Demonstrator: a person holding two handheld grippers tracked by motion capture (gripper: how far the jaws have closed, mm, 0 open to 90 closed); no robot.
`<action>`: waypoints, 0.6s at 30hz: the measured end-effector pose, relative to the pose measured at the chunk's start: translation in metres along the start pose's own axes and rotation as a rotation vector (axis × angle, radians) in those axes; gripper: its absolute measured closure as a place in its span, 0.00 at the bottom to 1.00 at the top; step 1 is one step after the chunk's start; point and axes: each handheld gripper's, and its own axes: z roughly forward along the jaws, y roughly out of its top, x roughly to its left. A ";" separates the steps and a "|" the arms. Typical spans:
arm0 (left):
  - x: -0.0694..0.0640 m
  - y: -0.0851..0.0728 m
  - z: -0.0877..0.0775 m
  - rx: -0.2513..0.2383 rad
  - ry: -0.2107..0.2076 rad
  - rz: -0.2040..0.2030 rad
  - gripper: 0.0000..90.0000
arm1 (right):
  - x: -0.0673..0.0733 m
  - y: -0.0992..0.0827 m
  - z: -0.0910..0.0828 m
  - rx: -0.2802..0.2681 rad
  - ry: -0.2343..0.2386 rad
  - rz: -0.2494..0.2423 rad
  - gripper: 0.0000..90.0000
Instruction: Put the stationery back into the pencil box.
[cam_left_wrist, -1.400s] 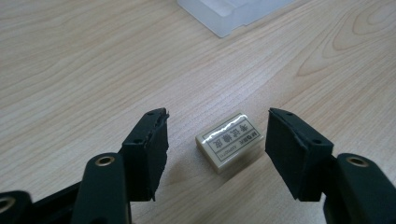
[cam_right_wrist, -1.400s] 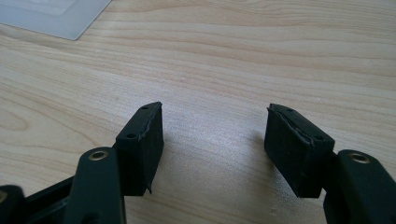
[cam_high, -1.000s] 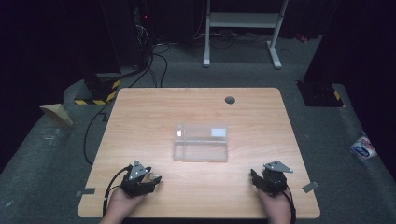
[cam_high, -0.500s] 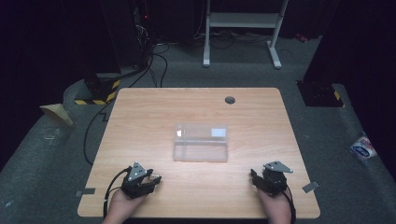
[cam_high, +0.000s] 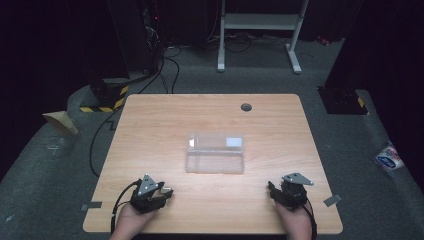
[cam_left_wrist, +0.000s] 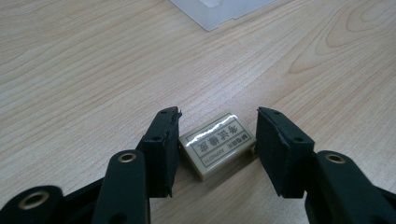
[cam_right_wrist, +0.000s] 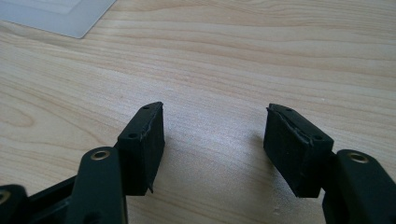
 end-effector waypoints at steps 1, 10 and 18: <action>0.000 0.000 0.000 0.003 0.019 0.005 0.57 | 0.000 0.000 0.000 0.000 0.000 0.000 0.42; 0.000 0.001 0.001 0.001 0.039 -0.015 0.59 | 0.000 0.000 0.000 0.001 0.002 0.000 0.42; 0.001 0.003 0.000 0.005 0.079 -0.024 0.59 | -0.001 0.000 -0.001 0.002 0.007 0.011 0.42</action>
